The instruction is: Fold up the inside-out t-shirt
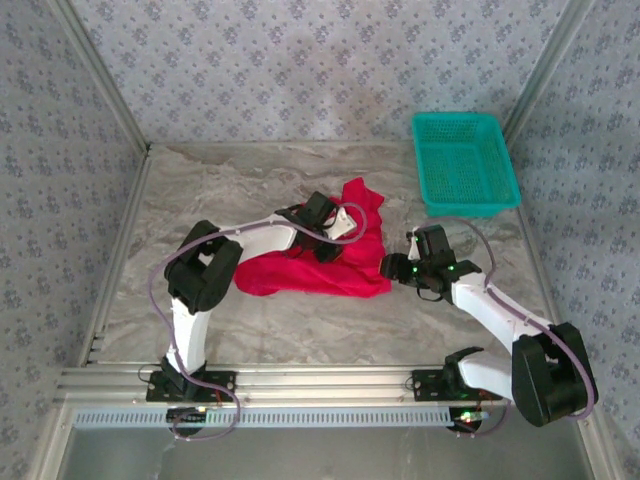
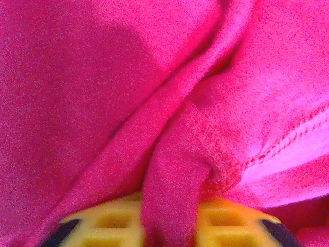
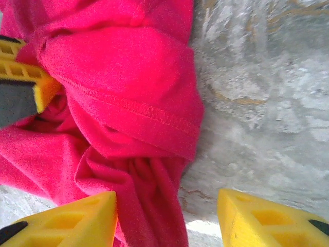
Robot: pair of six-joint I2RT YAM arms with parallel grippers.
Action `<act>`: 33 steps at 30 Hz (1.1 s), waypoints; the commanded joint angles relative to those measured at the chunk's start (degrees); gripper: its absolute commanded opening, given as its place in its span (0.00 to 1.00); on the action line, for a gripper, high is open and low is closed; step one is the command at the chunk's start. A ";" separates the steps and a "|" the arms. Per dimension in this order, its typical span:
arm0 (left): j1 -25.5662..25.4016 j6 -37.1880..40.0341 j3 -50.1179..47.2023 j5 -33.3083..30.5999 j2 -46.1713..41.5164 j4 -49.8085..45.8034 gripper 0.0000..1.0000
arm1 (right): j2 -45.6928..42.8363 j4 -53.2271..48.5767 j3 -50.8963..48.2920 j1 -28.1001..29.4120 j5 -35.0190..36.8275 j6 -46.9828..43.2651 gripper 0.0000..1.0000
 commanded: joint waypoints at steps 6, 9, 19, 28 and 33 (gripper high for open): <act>0.85 -1.84 10.04 -6.18 -3.93 -8.85 0.00 | 8.00 6.37 1.86 3.91 0.01 4.07 0.16; 0.80 -3.50 15.50 -9.67 -5.64 -15.13 0.00 | 8.57 -1.17 7.57 3.45 6.31 1.46 0.00; 3.14 -15.13 30.16 -12.99 -12.63 -35.45 0.00 | 10.55 -23.33 23.40 -3.91 24.12 -8.93 0.00; 12.27 -27.11 22.27 13.17 -14.65 -34.20 0.00 | 18.11 -23.48 30.59 -6.81 23.74 -9.20 0.00; 16.72 -38.79 7.28 25.77 -14.28 -18.28 0.00 | 27.69 -28.14 39.30 -5.88 22.48 -8.99 0.32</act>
